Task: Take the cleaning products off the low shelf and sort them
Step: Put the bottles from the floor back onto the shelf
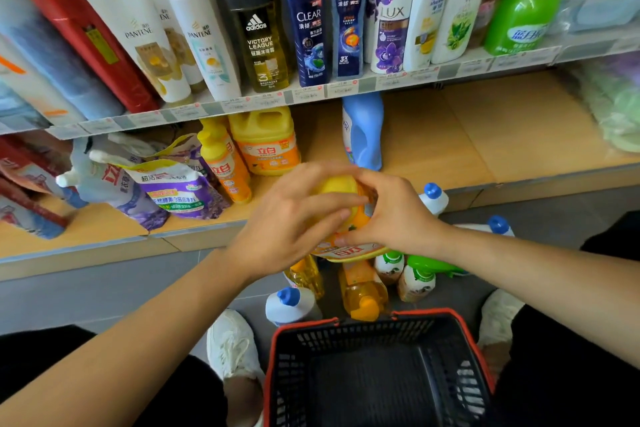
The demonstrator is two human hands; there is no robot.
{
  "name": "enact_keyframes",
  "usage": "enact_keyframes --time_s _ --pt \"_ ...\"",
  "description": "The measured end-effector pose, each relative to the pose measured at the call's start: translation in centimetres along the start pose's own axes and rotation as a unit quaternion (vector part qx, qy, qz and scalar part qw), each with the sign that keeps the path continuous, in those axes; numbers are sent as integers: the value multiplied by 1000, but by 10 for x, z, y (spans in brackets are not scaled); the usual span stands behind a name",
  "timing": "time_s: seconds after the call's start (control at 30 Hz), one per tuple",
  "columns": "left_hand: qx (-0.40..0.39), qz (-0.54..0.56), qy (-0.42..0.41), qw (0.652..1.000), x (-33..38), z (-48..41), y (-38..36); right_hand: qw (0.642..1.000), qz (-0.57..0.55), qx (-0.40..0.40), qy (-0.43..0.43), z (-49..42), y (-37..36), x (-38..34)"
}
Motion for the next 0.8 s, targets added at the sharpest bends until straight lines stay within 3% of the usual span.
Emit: enact_keyframes --time_s 0.2,0.3,0.43,0.53,0.6,0.7,0.8 --pt "28 -59 -81 995 -12 2 0 1000 -8 12 -17 1 1 -1" --pt "54 -62 -71 994 -21 5 1 999 -30 28 -29 1 3 -1" --pt "30 -41 72 996 -29 7 -1 997 -34 48 -48 0 4 -4" --pt "14 -42 129 991 -31 7 -5 996 -36 57 -53 0 4 -6" --pt "2 37 198 979 -33 6 -7 996 -32 63 -50 0 5 -7" --pt "-13 238 319 917 -37 3 -7 997 -19 65 -39 -1 6 -8" --pt "-29 317 383 867 -41 -1 -3 997 -9 62 -35 0 7 -8"
Point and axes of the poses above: each hand's wrist, its own z-axis away from the middle knuckle, its own y-axis out of the back of the hand, x = y × z, the point moved 1 cm from there along -z, towards the middle knuckle, and after that the axes turned 14 degrees about y, right-handed, at the moved point
